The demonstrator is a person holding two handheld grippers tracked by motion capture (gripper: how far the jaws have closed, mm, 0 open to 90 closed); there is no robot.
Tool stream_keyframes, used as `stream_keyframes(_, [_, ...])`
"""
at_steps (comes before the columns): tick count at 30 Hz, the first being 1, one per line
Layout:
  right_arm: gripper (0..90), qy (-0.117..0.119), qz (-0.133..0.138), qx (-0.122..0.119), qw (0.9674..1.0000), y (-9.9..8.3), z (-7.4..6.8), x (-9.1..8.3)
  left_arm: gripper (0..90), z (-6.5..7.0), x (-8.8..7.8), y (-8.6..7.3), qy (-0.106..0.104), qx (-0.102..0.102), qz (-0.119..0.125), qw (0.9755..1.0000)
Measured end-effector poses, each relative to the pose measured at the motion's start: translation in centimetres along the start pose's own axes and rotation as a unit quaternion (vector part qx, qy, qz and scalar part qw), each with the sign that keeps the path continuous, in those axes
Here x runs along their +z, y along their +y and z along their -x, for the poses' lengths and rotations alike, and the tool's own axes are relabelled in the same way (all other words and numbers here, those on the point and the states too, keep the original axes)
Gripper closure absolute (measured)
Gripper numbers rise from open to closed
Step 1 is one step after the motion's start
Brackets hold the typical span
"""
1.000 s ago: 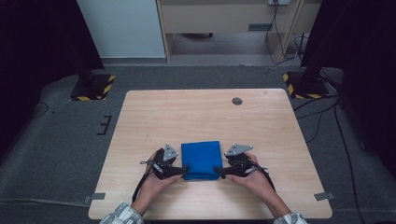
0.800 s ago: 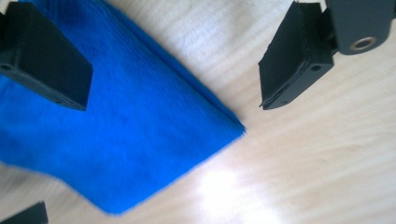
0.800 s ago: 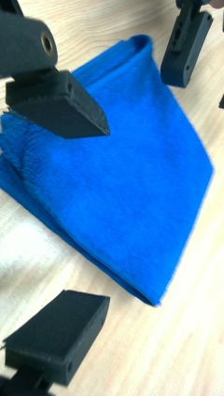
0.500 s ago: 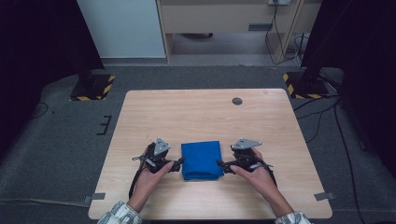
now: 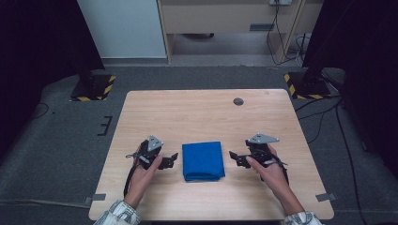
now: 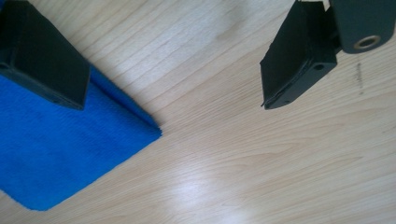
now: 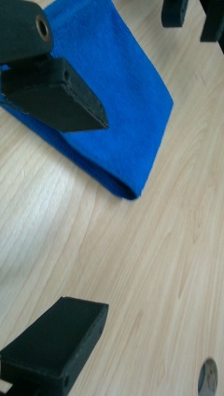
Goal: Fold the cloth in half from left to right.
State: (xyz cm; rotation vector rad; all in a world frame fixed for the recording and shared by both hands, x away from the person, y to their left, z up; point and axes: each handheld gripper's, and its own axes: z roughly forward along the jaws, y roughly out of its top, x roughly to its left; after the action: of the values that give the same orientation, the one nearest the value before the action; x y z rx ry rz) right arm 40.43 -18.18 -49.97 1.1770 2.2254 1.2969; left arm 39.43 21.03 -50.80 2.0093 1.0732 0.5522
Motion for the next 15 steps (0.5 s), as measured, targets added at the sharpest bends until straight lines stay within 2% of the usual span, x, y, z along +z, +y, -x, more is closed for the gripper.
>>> stream_keyframes(6, [10.0, -0.017, 0.005, 0.007, 0.9998, 0.0, 1.2, -0.5, 7.8, -1.1, -0.3, -0.3, 0.011, 0.004, -0.004, 0.9999])
stream_keyframes(11, [10.0, -0.032, 0.008, 0.016, 0.9993, -0.1, 2.2, -1.0, 7.7, -2.2, -0.6, -0.6, 0.02, -0.01, -0.008, 0.9997])
stream_keyframes(15, [9.9, -0.035, 0.006, 0.02, 0.9992, -0.3, 2.6, -1.2, 7.7, -2.5, -0.7, -0.7, 0.021, -0.013, -0.005, 0.9997])
